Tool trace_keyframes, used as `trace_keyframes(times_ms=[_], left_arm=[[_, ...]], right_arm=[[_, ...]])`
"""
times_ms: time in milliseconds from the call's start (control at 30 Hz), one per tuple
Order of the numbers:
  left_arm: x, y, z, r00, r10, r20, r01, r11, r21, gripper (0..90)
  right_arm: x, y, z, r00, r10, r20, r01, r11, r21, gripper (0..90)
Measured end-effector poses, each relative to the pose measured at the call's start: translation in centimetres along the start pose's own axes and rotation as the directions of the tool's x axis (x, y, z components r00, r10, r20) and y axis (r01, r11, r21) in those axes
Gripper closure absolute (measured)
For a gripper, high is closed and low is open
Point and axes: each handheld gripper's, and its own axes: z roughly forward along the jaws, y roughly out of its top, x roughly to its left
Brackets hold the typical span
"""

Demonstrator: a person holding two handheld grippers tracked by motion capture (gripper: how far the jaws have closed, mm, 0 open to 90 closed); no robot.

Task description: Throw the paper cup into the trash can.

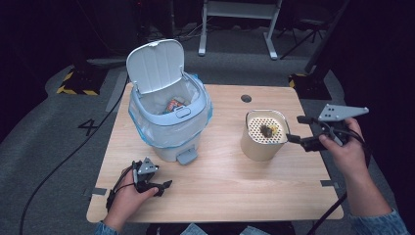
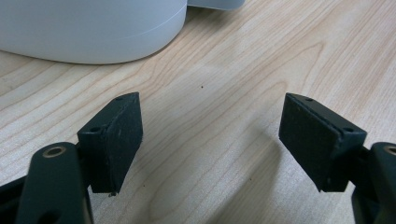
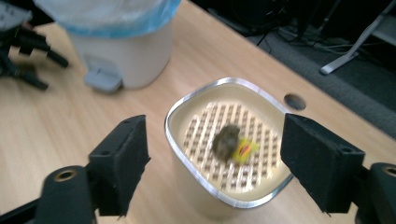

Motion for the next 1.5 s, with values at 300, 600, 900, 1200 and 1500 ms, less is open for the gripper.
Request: trace_keyframes(times_ms=[300,600,900,1200,1500], left_arm=[[-0.4,0.0,0.1,0.9992,0.024,-0.032,-0.023,0.9997,0.012,21.7],[-0.5,0.1,0.3,0.9986,0.043,-0.030,-0.042,0.9988,0.025,17.8],[-0.5,0.2,0.3,0.9985,0.045,-0.031,-0.044,0.9987,0.026,17.7],[-0.6,0.1,0.2,0.9985,0.038,-0.039,-0.037,0.9990,0.024,17.8],[-0.3,0.0,-0.1,0.9985,0.019,-0.052,-0.019,0.9998,0.012,28.4]], right_arm=[[0.9,-6.9,1.4,0.9948,0.102,0.007,-0.102,0.9948,0.001,22.2],[1.9,-13.0,4.3,0.9855,0.168,0.026,-0.169,0.9817,0.086,21.8],[2.9,-16.8,6.4,0.9806,0.189,0.053,-0.195,0.9691,0.152,19.8],[3.1,-18.8,7.6,0.9768,0.196,0.088,-0.206,0.9693,0.134,16.3],[3.1,-19.0,7.8,0.9772,0.189,0.096,-0.201,0.9706,0.132,15.0]])
